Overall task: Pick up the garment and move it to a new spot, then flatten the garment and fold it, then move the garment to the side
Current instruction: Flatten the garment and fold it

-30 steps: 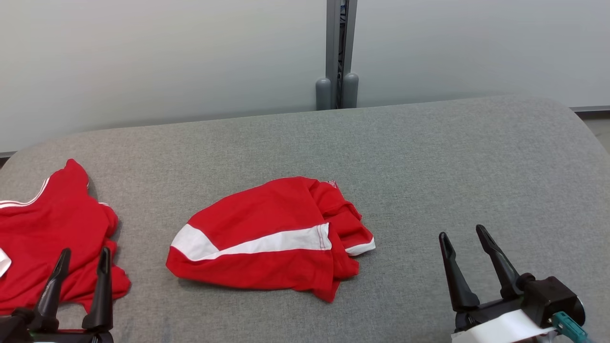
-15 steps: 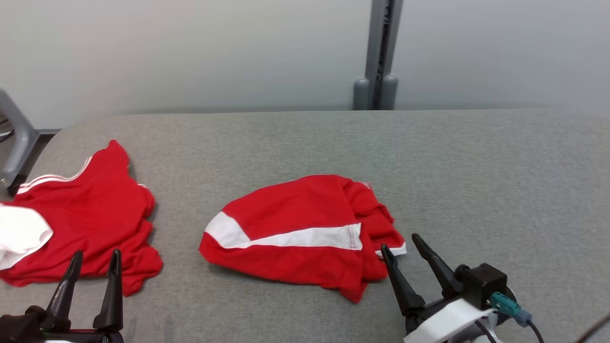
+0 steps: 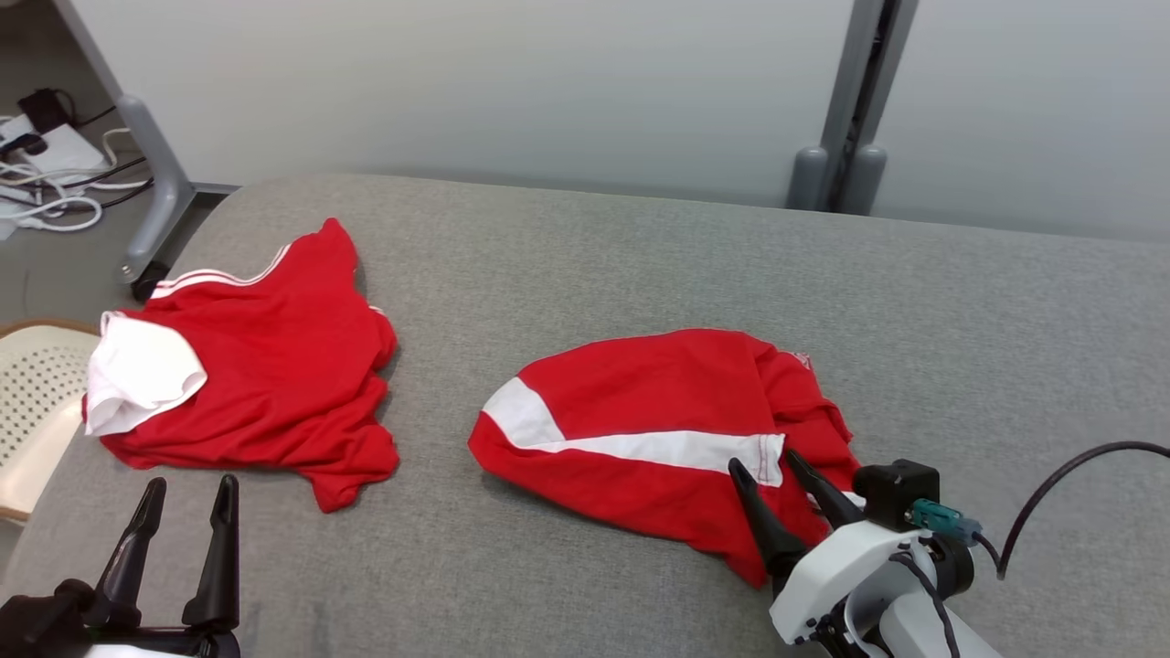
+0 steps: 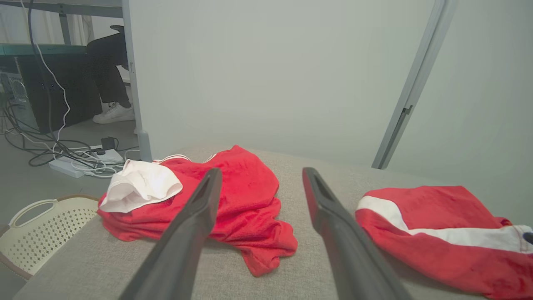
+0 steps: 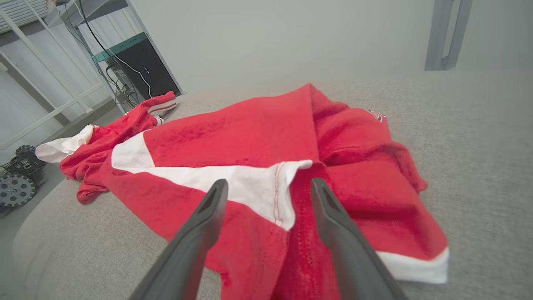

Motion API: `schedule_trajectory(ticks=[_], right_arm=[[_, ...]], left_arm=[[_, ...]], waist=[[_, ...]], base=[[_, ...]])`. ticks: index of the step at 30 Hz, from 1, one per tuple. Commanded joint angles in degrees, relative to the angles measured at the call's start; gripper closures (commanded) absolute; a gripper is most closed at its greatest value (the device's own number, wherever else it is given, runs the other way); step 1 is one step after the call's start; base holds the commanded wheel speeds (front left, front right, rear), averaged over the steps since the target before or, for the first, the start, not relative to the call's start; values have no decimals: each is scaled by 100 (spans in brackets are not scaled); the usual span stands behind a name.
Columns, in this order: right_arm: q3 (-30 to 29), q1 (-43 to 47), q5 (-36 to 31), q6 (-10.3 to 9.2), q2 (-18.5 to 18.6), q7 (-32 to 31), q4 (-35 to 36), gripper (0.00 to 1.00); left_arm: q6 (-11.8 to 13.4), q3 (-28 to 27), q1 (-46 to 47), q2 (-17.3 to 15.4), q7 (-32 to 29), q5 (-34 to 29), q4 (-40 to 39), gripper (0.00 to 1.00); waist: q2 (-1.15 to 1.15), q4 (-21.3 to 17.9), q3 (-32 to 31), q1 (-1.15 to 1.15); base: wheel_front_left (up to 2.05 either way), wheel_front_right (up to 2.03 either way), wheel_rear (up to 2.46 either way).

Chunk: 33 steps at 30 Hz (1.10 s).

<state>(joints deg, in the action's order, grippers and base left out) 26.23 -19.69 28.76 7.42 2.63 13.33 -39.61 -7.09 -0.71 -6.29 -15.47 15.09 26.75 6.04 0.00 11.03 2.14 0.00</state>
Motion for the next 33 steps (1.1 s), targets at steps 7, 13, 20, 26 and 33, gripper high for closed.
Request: schedule_trajectory(ticks=[7, 13, 20, 26, 33], right_arm=[[227, -241, 297, 13, 52, 123, -324, 17], [287, -374, 401, 13, 50, 183, -505, 100], [388, -96, 631, 13, 45, 193, 26, 100], [701, 177, 795, 13, 50, 195, 534, 100], [662, 501, 524, 13, 99, -132, 1040, 100]], left_arm=[[-45, -13, 127, -46, 5, 35, 72, 0], [-50, 0, 129, -60, 5, 37, 96, 0], [-44, 36, 37, -64, 5, 20, 127, 0], [-36, 55, -8, -81, 5, -6, 144, 0], [-11, 58, -121, -53, 5, -4, 172, 0]], waist=[[0, 135, 2, 0], [0, 85, -3, 0], [0, -159, -61, 0], [0, -577, -147, 0], [0, -1067, -212, 0]], base=[[0, 0, 0], [0, 0, 0], [0, 0, 0], [0, 0, 0], [0, 0, 0]])
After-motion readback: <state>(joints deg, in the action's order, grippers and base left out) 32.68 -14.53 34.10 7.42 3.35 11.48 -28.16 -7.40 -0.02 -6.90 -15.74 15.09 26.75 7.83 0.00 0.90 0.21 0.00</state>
